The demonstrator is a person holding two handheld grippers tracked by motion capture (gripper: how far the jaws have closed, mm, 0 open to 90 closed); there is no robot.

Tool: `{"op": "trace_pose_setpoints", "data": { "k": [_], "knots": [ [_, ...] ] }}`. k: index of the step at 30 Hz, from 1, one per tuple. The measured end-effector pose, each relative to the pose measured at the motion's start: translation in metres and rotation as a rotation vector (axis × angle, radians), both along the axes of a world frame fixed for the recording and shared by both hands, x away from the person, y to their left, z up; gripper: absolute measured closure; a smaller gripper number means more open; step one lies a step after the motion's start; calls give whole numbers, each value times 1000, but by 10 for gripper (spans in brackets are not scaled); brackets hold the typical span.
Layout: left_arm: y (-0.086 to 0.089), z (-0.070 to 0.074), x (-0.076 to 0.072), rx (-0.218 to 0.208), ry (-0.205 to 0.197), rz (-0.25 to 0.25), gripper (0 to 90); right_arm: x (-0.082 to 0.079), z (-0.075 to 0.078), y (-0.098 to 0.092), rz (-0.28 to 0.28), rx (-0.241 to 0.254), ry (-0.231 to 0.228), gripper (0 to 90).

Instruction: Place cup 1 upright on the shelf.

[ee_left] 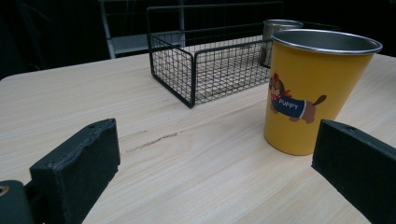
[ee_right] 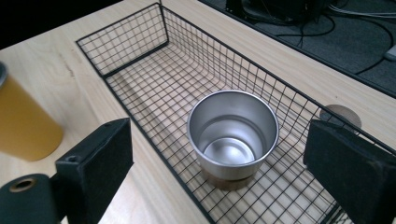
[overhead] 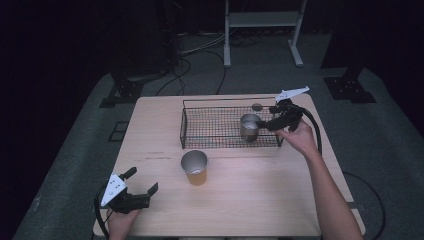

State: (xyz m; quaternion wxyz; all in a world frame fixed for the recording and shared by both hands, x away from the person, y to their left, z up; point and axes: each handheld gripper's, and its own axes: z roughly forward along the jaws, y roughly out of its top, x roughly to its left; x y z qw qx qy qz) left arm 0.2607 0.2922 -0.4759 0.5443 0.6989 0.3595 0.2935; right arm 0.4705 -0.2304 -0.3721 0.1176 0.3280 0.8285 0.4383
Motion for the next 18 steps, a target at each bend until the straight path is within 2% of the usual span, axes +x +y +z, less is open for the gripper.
{"op": "trace_pose_setpoints", "data": {
  "k": [2, 5, 10, 11, 15, 16, 18],
  "knots": [
    [0, 0, 0, 1, -1, 0, 0, -3, 2, -1, 4, -3, 2, 75],
    [-1, 0, 1, 3, -1, -2, 0, -14, 7, -6, 4, 10, -36, 75],
    [-3, 0, 2, 3, 1, -9, 0, -27, 10, -16, 11, 18, -36, 80],
    [-4, 0, 3, 5, 0, -10, 0, -34, 10, -20, 5, 28, -60, 106],
    [-4, 0, 3, 6, 4, -15, 0, -41, 9, -26, 14, 30, -39, 107],
    [-4, 0, 3, 5, 5, -16, 0, -49, 6, -29, 16, 38, -45, 106],
    [-5, -1, 3, 3, 2, -22, 0, -54, 4, -31, 23, 39, -47, 106]
  ]
}}
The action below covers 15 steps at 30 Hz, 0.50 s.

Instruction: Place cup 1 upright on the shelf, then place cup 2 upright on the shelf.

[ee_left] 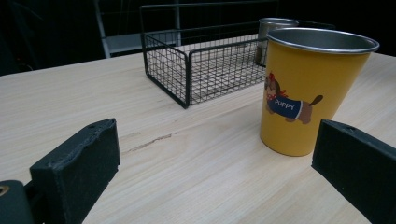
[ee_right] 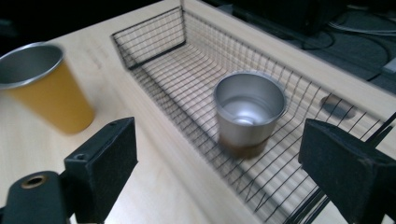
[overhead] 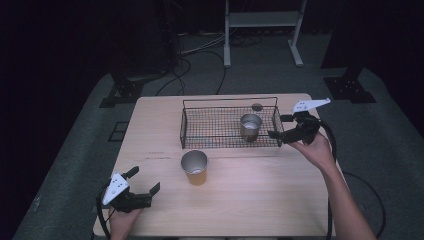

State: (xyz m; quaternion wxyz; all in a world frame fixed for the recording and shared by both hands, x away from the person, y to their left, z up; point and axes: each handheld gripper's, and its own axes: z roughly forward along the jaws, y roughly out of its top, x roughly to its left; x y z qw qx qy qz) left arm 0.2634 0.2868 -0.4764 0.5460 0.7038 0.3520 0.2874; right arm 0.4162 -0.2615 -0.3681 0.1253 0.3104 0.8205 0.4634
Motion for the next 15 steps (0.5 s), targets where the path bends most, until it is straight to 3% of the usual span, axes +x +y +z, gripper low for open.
{"op": "trace_pose_setpoints", "data": {
  "k": [3, 15],
  "knots": [
    [-2, 1, -1, 1, 2, -10, 0, -20, -9, -8, 2, 14, -6, 105],
    [-15, 6, -2, 1, -5, -69, 0, -58, -33, -29, -10, 73, 0, 100]
  ]
}}
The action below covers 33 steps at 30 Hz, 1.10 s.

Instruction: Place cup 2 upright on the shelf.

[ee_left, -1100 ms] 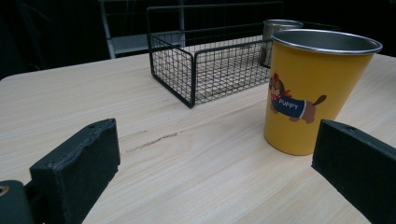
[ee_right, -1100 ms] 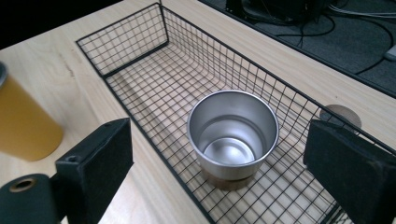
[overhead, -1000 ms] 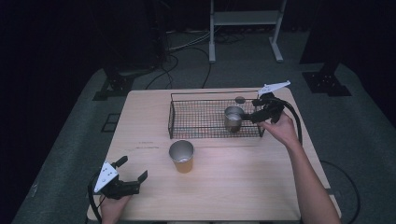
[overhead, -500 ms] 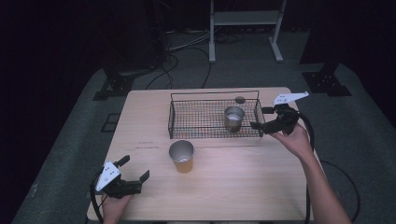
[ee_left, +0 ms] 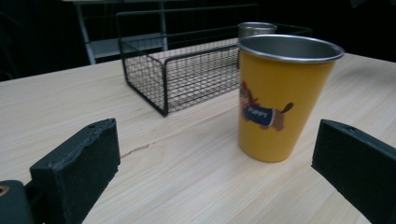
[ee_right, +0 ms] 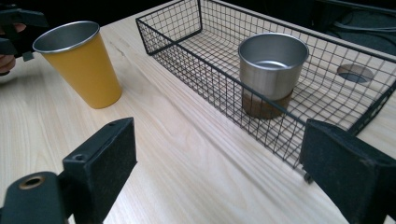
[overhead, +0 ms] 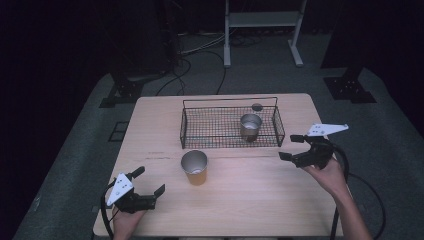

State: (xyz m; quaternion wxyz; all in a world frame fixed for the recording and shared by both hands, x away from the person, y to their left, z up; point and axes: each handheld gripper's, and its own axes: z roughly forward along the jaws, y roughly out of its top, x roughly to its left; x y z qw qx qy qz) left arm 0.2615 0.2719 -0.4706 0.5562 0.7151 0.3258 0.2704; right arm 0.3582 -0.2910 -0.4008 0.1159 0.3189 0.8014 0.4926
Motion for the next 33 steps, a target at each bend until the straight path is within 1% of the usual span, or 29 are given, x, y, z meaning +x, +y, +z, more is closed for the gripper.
{"op": "trace_pose_setpoints", "data": {
  "k": [2, 3, 6, 9, 10, 11, 13, 15, 16, 19, 21, 24, 26, 27, 28, 30, 33],
  "knots": [
    [-4, 2, 0, 2, 0, -16, 0, -5, -4, -4, -5, 16, 5, 95],
    [-7, 3, 1, 0, 3, -31, 0, -11, -7, -6, -9, 26, -2, 95],
    [-11, 6, 1, 6, -2, -48, 0, -15, -10, -8, -10, 32, -1, 95],
    [-16, 9, 1, 17, -3, -76, 0, -24, -16, -11, -15, 48, -14, 95],
    [-18, 9, 2, 14, -4, -83, 0, -24, -16, -11, -15, 48, -14, 95],
    [-20, 11, 3, 11, 5, -104, 0, -29, -20, -12, -18, 51, -25, 96],
    [-22, 12, 4, 17, 8, -112, 0, -30, -22, -13, -21, 53, -28, 98],
    [-24, 13, 6, 22, 17, -134, 0, -36, -26, -15, -32, 55, -36, 100],
    [-25, 13, 7, 26, 19, -141, 0, -40, -30, -17, -37, 70, -41, 117],
    [-29, 14, 9, 29, 24, -160, 0, -44, -33, -19, -39, 66, -44, 121],
    [-34, 15, 13, 39, 33, -169, 0, -48, -38, -20, -41, 65, -44, 121],
    [-37, 14, 17, 44, 41, -176, 0, -50, -40, -20, -42, 67, -48, 121],
    [-41, 14, 20, 58, 54, -182, 0, -52, -41, -20, -44, 63, -45, 122],
    [-44, 14, 24, 71, 62, -195, 0, -54, -44, -20, -43, 75, -48, 121],
    [-44, 14, 24, 71, 62, -195, 0, -55, -45, -20, -43, 76, -46, 121],
    [-48, 15, 28, 85, 65, -204, 0, -57, -48, -21, -46, 84, -48, 121],
    [-50, 16, 32, 91, 75, -207, 0, -58, -51, -21, -44, 78, -48, 121]
  ]
}}
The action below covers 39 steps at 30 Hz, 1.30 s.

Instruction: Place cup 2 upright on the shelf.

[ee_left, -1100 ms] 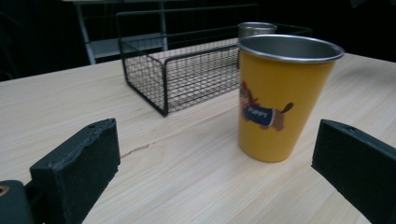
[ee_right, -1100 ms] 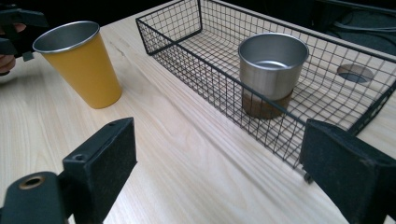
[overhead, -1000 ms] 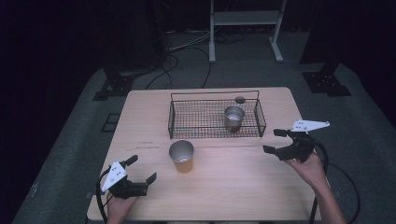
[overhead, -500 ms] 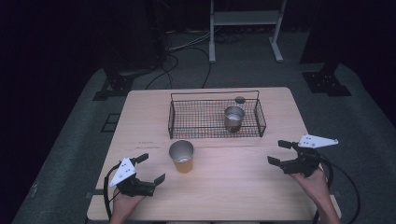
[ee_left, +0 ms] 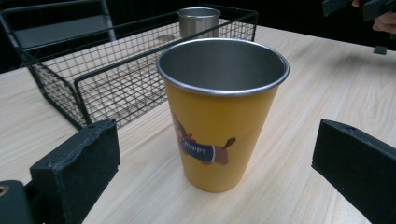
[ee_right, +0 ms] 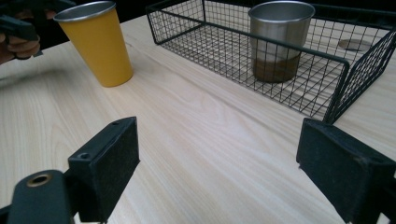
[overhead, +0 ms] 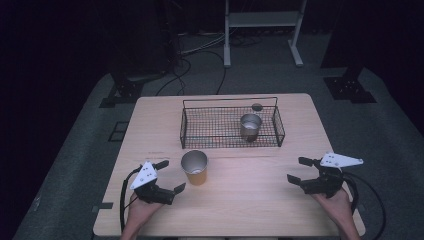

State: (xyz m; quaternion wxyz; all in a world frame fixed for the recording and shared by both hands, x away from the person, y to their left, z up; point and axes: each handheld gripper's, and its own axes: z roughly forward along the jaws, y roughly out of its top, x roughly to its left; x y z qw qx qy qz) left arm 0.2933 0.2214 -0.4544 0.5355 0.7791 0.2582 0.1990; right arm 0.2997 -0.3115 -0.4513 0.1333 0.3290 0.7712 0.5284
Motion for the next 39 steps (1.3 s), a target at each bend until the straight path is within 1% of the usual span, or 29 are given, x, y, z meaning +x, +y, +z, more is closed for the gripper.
{"op": "trace_pose_setpoints", "data": {
  "k": [2, 3, 6, 7, 9, 13, 14, 18, 21, 25, 28, 34, 39],
  "knots": [
    [-1, 0, 3, -3, 2, -3, 0, -3, -4, 0, -5, -11, 3, 113],
    [-2, 0, 3, 7, 8, -5, 0, -3, -4, 0, -5, -11, 3, 113],
    [-5, -1, 7, 16, 21, -17, 0, -5, -8, -1, -8, -5, 6, 108],
    [-8, -1, 9, 26, 26, -27, 0, -6, -9, -1, -8, -4, 8, 105],
    [-9, -1, 9, 27, 31, -33, 0, -8, -11, -1, -8, 1, 8, 100],
    [-16, -1, 14, 39, 39, -47, 0, -11, -12, -1, -9, 1, 8, 93],
    [-18, 0, 15, 44, 43, -54, 0, -13, -13, -1, -8, 7, 4, 92],
    [-24, -1, 19, 55, 39, -66, 0, -14, -14, -2, -12, 20, 6, 87],
    [-28, -1, 23, 66, 53, -76, 0, -15, -15, -2, -9, 20, 9, 87],
    [-32, 1, 27, 67, 59, -87, 0, -15, -16, 0, -4, 17, 9, 87],
    [-35, 2, 32, 76, 66, -92, 0, -15, -17, 1, 1, 18, 10, 87],
    [-37, 0, 35, 94, 75, -86, 0, -15, -18, 2, 10, 14, 15, 87],
    [-39, -2, 38, 93, 85, -88, 0, -15, -19, 3, 18, 14, 21, 87]
  ]
}}
